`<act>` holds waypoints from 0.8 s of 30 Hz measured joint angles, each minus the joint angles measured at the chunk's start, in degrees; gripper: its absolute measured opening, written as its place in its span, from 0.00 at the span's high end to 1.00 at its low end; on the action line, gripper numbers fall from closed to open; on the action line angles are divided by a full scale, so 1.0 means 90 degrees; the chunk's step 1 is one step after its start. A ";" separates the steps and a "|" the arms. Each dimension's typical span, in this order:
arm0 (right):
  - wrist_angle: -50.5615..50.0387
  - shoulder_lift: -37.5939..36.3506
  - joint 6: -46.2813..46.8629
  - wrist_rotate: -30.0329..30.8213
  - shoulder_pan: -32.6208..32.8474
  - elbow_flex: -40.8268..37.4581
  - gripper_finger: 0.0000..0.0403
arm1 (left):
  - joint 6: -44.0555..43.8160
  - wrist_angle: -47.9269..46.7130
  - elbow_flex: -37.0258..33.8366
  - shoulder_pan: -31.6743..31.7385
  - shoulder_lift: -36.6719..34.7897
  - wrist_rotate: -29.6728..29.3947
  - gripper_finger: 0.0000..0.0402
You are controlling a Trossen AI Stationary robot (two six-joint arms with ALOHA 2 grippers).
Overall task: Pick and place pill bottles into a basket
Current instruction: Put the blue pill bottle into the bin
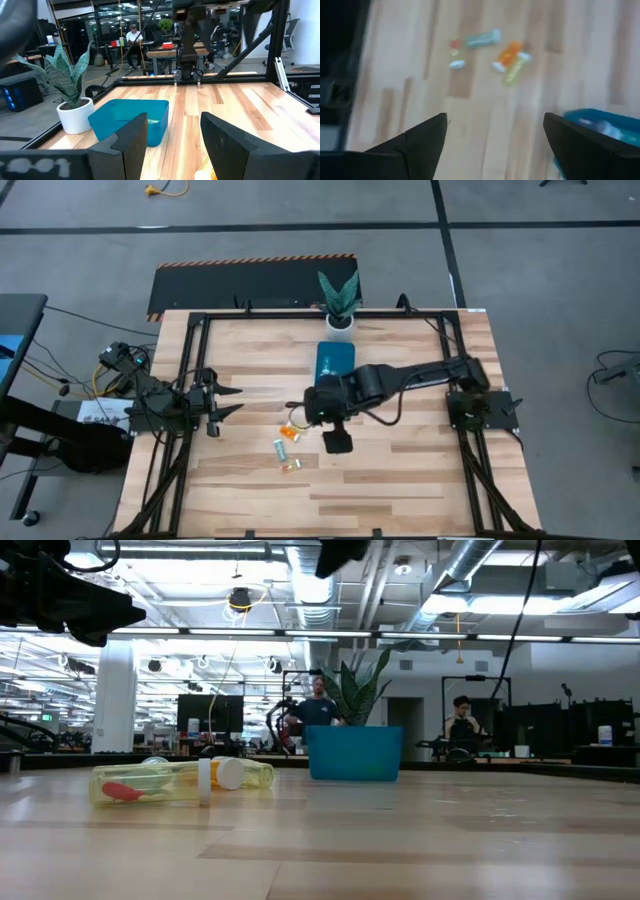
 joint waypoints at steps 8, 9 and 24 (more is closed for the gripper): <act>0.3161 -0.1595 0.1370 0.0586 0.0013 -0.4042 0.19 | -0.0453 0.0002 0.0000 0.0001 -0.0002 0.0005 0.56; 0.3657 -0.1876 0.1568 0.0607 0.0009 -0.4586 0.19 | -0.0611 0.0004 0.0001 0.0002 -0.0002 0.0017 0.56; 0.8136 -0.4079 0.2772 0.1705 0.0286 -0.9402 0.19 | -0.1563 0.0378 -0.0022 0.0002 0.0000 0.0062 0.56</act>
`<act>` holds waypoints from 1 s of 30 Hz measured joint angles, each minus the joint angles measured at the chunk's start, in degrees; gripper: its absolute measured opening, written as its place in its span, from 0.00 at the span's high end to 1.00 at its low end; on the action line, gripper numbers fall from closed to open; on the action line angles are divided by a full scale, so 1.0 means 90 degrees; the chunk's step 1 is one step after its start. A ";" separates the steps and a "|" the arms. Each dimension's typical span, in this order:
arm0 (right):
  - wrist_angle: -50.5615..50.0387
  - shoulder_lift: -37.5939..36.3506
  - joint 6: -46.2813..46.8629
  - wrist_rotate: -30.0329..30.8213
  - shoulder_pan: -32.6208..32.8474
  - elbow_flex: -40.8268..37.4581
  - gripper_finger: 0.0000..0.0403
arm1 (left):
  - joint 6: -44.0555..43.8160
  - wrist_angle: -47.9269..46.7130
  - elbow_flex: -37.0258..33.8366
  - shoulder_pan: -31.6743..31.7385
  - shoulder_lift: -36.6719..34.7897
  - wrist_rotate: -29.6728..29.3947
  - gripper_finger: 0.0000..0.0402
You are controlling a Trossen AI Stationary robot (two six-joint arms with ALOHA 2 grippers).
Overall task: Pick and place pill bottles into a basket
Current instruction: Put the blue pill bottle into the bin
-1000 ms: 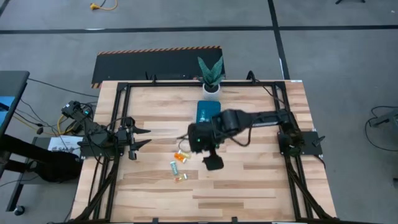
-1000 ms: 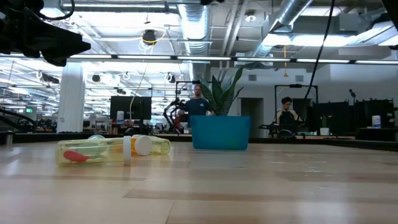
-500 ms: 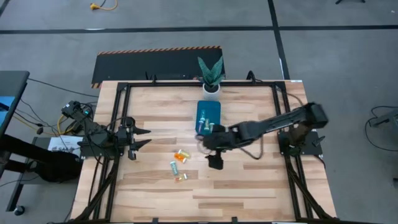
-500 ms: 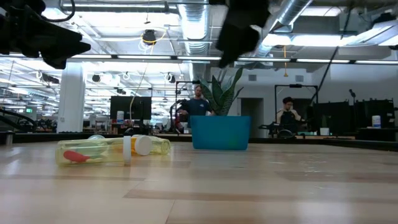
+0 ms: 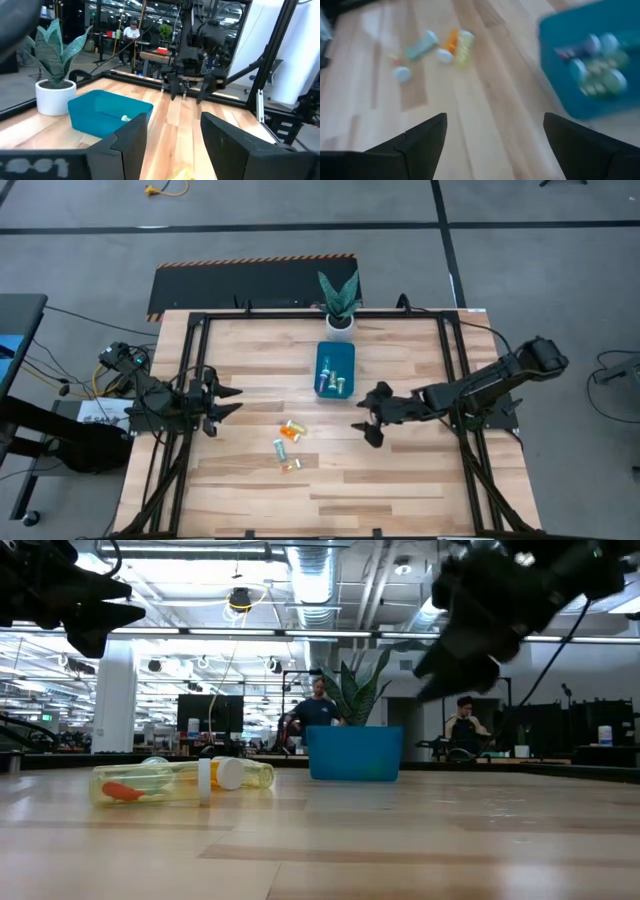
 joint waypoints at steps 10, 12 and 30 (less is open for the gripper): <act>0.0324 0.0186 0.0340 0.1227 -0.0067 -0.0530 0.19 | 0.0183 0.0011 0.0010 0.0002 0.0000 -0.0430 0.56; 0.0457 0.0270 0.0318 0.1244 -0.0094 -0.0521 0.19 | 0.0183 0.0016 0.0012 0.0002 0.0000 -0.0429 0.56; 0.3977 0.0138 -0.1339 -0.0310 -0.0580 -0.2014 0.19 | 0.0565 0.0327 0.0024 0.0002 0.0000 -0.0042 0.56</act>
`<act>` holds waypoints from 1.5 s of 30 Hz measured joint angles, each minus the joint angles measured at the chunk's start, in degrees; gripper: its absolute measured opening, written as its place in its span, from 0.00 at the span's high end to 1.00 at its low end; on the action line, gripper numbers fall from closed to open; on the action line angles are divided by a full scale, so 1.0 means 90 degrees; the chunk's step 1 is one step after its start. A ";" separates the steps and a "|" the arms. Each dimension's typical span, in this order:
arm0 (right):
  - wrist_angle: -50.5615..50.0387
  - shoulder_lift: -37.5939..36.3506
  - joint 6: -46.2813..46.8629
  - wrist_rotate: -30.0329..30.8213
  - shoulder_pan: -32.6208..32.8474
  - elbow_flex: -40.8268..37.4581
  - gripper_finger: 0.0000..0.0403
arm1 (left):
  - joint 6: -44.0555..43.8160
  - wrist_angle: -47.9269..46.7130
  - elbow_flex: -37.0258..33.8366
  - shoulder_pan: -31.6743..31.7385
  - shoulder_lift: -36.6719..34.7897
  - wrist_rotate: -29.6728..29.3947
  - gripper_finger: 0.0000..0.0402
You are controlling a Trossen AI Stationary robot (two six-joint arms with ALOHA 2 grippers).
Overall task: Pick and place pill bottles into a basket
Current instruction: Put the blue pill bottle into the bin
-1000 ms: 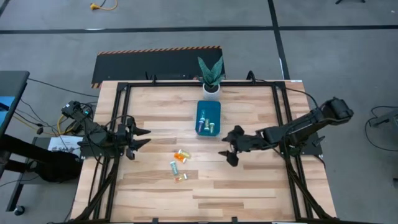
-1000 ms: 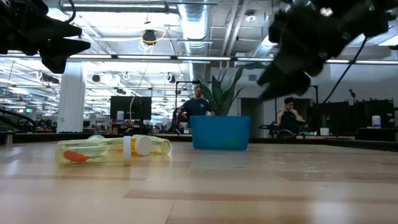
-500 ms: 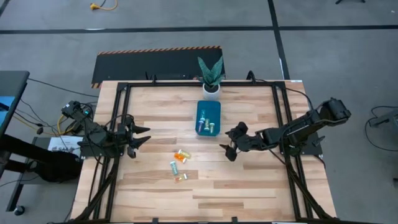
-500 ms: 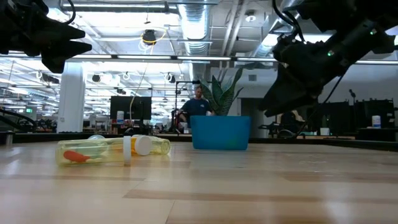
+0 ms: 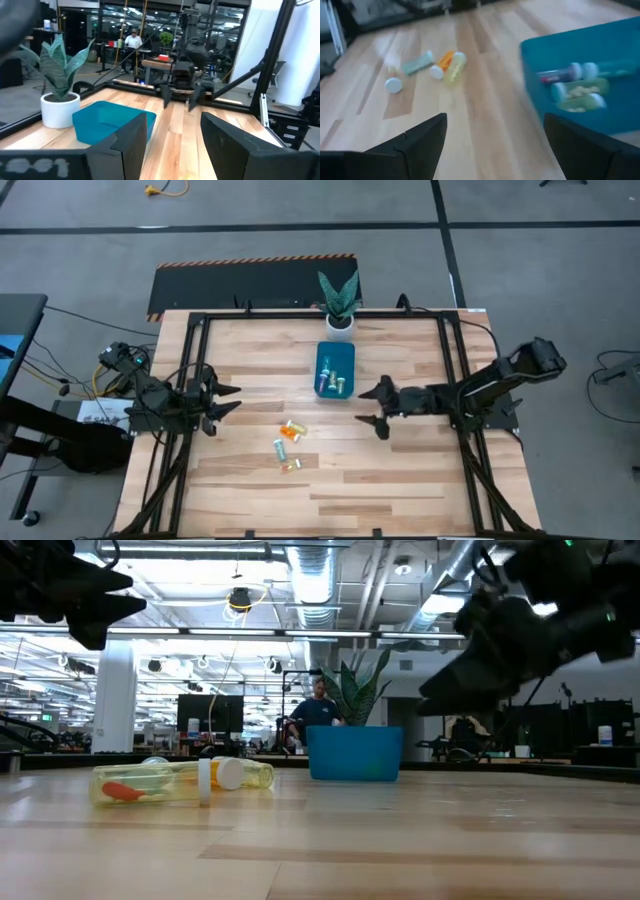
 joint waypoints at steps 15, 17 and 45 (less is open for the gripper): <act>0.2195 0.0017 -0.0176 -0.0075 -0.0254 -0.1295 0.19 | 0.0050 -0.0042 0.0018 0.0688 0.0918 0.1345 0.56; 0.2026 0.0017 -0.0172 -0.0075 -0.0316 -0.1295 0.19 | 0.0169 -0.0246 0.0131 0.0798 0.1163 0.1614 0.56; 0.1843 0.0022 -0.0160 -0.0068 -0.0378 -0.1290 0.19 | 0.0463 -0.3639 0.3366 0.1555 0.4933 0.3075 0.56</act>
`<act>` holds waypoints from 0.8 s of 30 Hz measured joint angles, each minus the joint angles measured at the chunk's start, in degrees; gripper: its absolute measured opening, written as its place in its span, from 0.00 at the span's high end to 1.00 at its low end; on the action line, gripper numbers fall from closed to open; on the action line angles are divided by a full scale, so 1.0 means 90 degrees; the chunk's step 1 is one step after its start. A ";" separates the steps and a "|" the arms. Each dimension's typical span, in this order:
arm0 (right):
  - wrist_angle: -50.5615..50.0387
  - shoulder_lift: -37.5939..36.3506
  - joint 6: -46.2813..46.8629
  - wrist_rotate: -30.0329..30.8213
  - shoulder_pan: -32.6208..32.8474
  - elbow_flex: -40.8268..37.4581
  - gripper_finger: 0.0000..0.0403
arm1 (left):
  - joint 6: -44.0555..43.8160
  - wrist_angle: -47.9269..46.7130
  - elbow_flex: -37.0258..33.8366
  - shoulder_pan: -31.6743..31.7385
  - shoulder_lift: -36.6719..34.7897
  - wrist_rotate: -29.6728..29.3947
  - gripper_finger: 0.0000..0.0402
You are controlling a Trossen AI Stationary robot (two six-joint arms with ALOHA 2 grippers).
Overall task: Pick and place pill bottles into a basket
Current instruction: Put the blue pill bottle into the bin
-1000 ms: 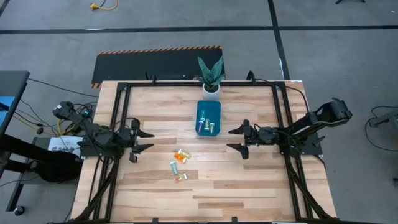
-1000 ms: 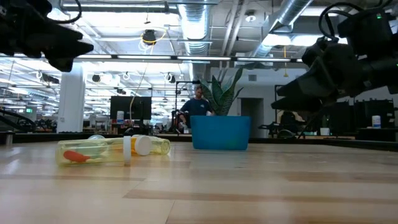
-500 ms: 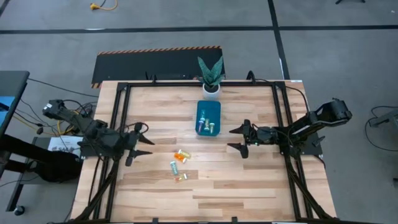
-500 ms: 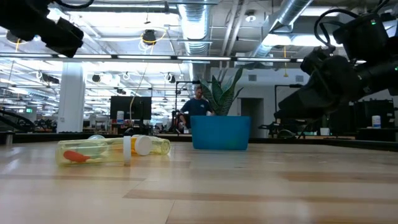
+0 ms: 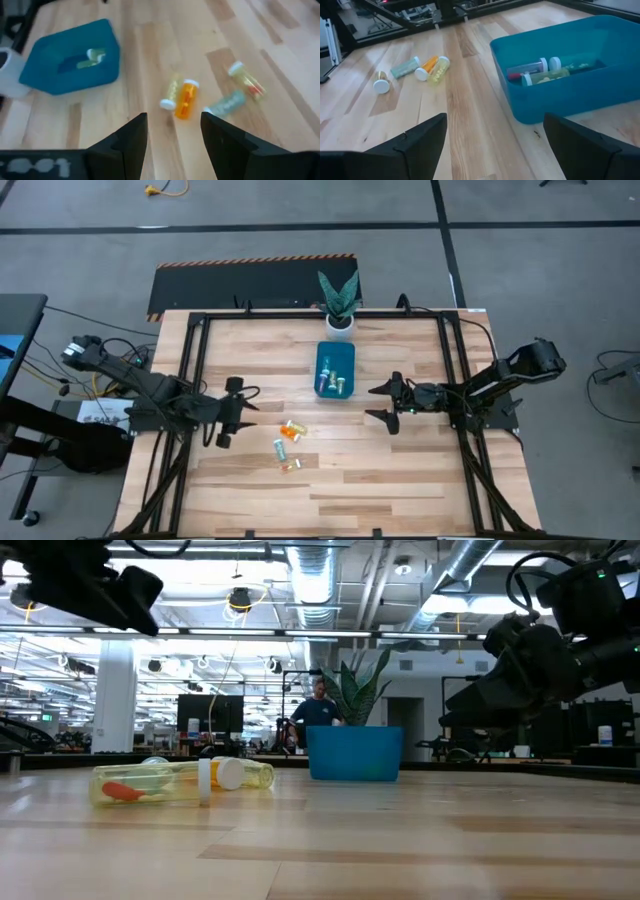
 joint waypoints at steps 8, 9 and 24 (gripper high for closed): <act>0.0001 -0.0001 -0.0002 0.0000 0.0000 0.0002 0.19 | -0.1085 0.0743 0.0000 -0.0005 0.0403 0.0103 0.56; 0.0002 -0.0001 -0.0002 -0.0001 0.0000 0.0002 0.19 | -0.1124 0.0809 0.0000 -0.0005 0.0447 0.0175 0.56; 0.0005 -0.0001 0.0000 -0.0005 0.0000 0.0002 0.19 | -0.1392 0.0908 -0.0002 -0.0005 0.1343 0.0241 0.39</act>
